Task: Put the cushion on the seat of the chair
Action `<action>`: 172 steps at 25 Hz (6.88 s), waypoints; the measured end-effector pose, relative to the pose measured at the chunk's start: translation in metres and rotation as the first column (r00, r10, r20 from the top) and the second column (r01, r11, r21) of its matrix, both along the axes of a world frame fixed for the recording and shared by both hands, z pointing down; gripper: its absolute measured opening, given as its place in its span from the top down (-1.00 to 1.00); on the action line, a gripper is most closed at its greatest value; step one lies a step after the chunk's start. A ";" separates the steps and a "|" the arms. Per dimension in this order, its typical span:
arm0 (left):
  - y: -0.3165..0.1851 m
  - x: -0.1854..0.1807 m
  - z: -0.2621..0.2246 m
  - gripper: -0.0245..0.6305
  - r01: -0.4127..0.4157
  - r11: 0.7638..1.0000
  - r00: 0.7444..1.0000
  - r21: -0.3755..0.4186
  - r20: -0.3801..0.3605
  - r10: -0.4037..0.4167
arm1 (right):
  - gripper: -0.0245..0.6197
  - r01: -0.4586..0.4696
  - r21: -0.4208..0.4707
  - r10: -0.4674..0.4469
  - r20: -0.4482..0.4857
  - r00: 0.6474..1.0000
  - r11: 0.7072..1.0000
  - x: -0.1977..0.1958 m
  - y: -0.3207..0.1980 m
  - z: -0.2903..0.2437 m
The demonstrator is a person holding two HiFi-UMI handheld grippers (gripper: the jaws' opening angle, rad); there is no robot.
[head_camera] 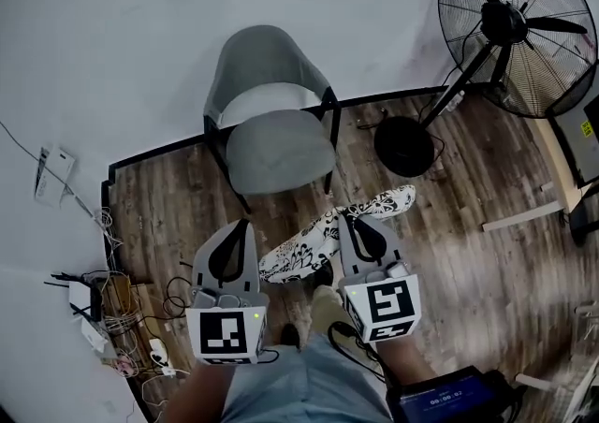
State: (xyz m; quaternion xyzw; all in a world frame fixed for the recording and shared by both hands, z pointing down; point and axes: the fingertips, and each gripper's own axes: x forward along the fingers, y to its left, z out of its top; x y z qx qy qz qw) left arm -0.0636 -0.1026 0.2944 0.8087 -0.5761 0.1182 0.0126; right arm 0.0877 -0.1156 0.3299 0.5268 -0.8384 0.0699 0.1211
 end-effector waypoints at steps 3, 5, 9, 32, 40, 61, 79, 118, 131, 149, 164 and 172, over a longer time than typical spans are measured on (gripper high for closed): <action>-0.044 0.017 -0.001 0.90 0.034 0.999 0.999 -0.033 -0.005 -0.034 | 0.88 0.035 -0.008 -0.035 0.012 0.999 0.999 0.009 -0.042 0.000; -0.069 0.023 -0.002 0.90 0.050 0.998 0.999 -0.024 0.019 -0.050 | 0.88 0.068 -0.011 -0.068 0.014 0.998 0.998 0.011 -0.068 -0.001; -0.112 0.032 -0.010 0.90 0.083 0.996 0.996 0.010 0.030 -0.083 | 0.88 0.130 0.009 -0.130 0.018 0.991 0.991 0.011 -0.117 -0.012; -0.233 -0.033 -0.015 0.90 0.290 0.957 0.955 -0.008 -0.057 -0.290 | 0.88 0.343 0.042 -0.341 -0.041 0.939 0.938 -0.066 -0.264 -0.037; -0.281 -0.103 0.010 0.90 0.324 0.945 0.942 -0.049 -0.072 -0.327 | 0.88 0.409 -0.035 -0.410 -0.082 0.908 0.912 -0.145 -0.304 -0.002; -0.363 -0.240 0.145 0.90 0.379 0.880 0.902 -0.287 -0.097 -0.421 | 0.88 0.593 -0.369 -0.682 -0.189 0.706 0.716 -0.289 -0.371 0.203; -0.394 -0.210 0.172 0.90 0.282 0.895 0.934 -0.345 -0.114 -0.339 | 0.87 0.544 -0.452 -0.696 -0.309 0.648 0.707 -0.257 -0.406 0.236; -0.390 -0.055 0.215 0.90 -0.039 0.908 0.996 -0.417 -0.095 0.000 | 0.81 0.226 -0.528 -0.474 -0.400 0.784 0.819 -0.060 -0.412 0.351; -0.380 -0.039 0.230 0.90 -0.104 0.892 0.994 -0.441 -0.073 0.080 | 0.76 0.143 -0.551 -0.392 -0.367 0.843 0.822 -0.031 -0.404 0.387; -0.370 -0.034 0.245 0.90 -0.150 0.875 0.989 -0.460 -0.073 0.131 | 0.52 -0.010 -0.586 -0.296 -0.423 0.856 0.810 0.004 -0.401 0.422; -0.359 -0.026 0.218 0.90 -0.137 0.902 0.990 -0.409 -0.067 0.121 | 0.54 -0.008 -0.534 -0.245 -0.402 0.882 0.846 0.008 -0.393 0.382; -0.336 -0.023 0.158 0.90 -0.085 0.939 0.995 -0.334 -0.077 0.063 | 0.57 0.030 -0.420 -0.184 -0.333 0.925 0.907 -0.011 -0.372 0.279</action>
